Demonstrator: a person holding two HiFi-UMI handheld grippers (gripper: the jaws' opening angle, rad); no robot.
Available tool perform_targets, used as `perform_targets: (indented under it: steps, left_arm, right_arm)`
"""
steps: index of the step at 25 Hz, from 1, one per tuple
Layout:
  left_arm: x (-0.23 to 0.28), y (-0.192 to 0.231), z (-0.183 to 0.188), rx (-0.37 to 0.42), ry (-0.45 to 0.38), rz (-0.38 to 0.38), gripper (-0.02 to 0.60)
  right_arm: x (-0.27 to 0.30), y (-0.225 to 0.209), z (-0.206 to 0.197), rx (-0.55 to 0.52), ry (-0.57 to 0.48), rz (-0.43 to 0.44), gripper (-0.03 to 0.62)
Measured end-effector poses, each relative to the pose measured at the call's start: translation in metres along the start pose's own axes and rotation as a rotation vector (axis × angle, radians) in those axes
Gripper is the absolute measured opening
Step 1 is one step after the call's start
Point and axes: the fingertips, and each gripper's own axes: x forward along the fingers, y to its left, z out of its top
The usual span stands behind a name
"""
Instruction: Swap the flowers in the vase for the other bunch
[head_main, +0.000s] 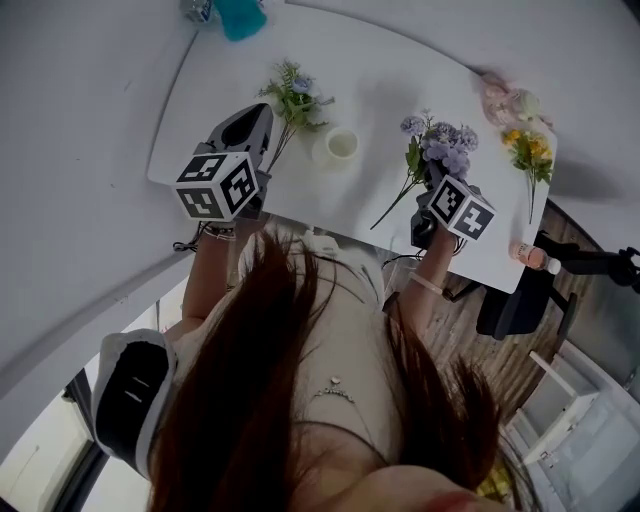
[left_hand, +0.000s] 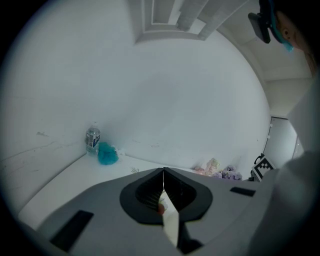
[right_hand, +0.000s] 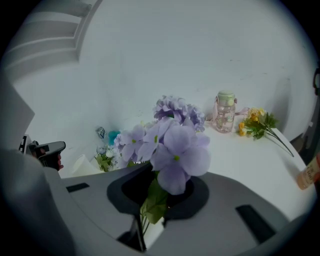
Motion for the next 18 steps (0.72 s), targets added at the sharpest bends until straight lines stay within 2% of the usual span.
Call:
perform_targets:
  steps: [4, 18]
  left_arm:
    - [0.002, -0.005, 0.000, 0.009, 0.003, -0.031, 0.006]
    - [-0.007, 0.017, 0.004, 0.030, 0.023, -0.126, 0.006]
  right_arm:
    - [-0.010, -0.002, 0.005, 0.015, -0.038, -0.019, 0.075]
    - [-0.042, 0.026, 0.012, 0.065, -0.188, -0.092, 0.066]
